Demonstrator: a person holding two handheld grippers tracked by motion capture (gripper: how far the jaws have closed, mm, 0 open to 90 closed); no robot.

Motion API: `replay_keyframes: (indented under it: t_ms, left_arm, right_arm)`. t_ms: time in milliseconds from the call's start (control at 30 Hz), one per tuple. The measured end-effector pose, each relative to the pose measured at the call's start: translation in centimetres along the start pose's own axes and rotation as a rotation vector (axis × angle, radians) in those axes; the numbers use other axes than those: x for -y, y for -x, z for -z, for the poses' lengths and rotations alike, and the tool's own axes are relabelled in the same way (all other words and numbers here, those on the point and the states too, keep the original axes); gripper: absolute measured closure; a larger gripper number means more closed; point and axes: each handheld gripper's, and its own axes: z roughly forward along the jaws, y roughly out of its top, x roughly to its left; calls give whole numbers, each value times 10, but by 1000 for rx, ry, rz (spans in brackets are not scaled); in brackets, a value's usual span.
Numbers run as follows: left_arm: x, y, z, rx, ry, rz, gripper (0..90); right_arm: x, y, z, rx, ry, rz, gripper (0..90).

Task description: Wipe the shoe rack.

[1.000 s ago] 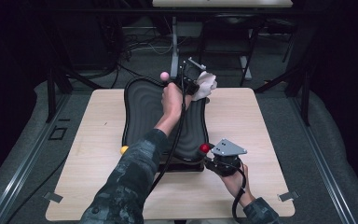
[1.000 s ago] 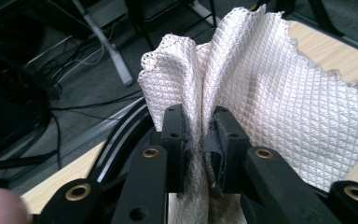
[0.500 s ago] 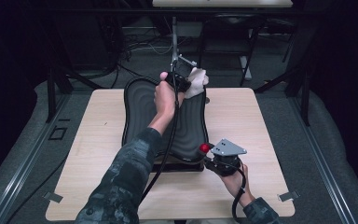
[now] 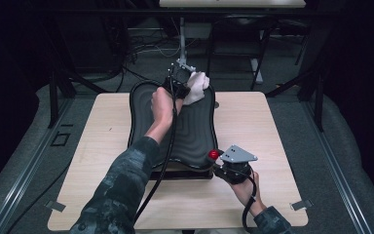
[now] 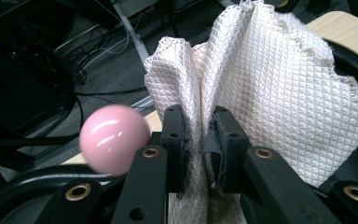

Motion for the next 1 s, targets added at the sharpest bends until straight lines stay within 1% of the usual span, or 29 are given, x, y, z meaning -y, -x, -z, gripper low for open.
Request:
replay_keyframes:
  t_ms: [67, 100, 200, 267, 300, 400, 467, 567, 600, 633, 667, 733, 800, 967, 1000]
  left_arm:
    - [2, -1, 2, 0, 0, -11, 770]
    - [3, -1, 3, 4, 4, -5, 770]
    - [7, -3, 10, 34, 13, 0, 770]
    - [11, -4, 17, 62, 20, -2, 770]
    - [13, -4, 21, 71, 26, -7, 770]
    - [22, -3, 35, 104, 46, -28, 770]
    - [29, -1, 45, 127, 57, -38, 770]
    - [43, 0, 60, 154, 67, -64, 770]
    - [48, 0, 65, 164, 73, -63, 770]
    - [54, 0, 70, 175, 76, -66, 770]
    - [60, 0, 74, 181, 80, -71, 770]
    - [75, 0, 82, 199, 75, -82, 770]
    - [89, -1, 89, 209, 75, -86, 770]
    - [120, -7, 105, 241, 82, -60, 771]
    - [125, -8, 108, 244, 83, -61, 771]
  right_arm:
    - [0, 0, 0, 0, 2, -2, 597]
    - [0, 0, -1, 1, 7, -3, 597]
    - [0, 0, 0, 0, 2, 0, 597]
    - [0, 0, -1, 0, 8, -2, 597]
    - [0, 0, 0, 0, 1, 0, 597]
    - [0, 0, -1, -1, 8, 1, 597]
    - [0, 0, 0, 11, 0, 2, 597]
    - [-1, -1, -1, 10, -2, -1, 597]
    - [-1, -1, -1, 5, -1, -3, 598]
    - [-2, -1, 0, 21, -12, -5, 598]
    - [-2, -1, -1, 10, -14, -8, 598]
    - [-3, -2, -1, 17, -24, -6, 598]
    - [-3, -2, -1, 19, -20, -8, 598]
    - [-4, -2, -1, 24, -27, -7, 598]
    - [-4, -3, -2, 27, -24, -12, 598]
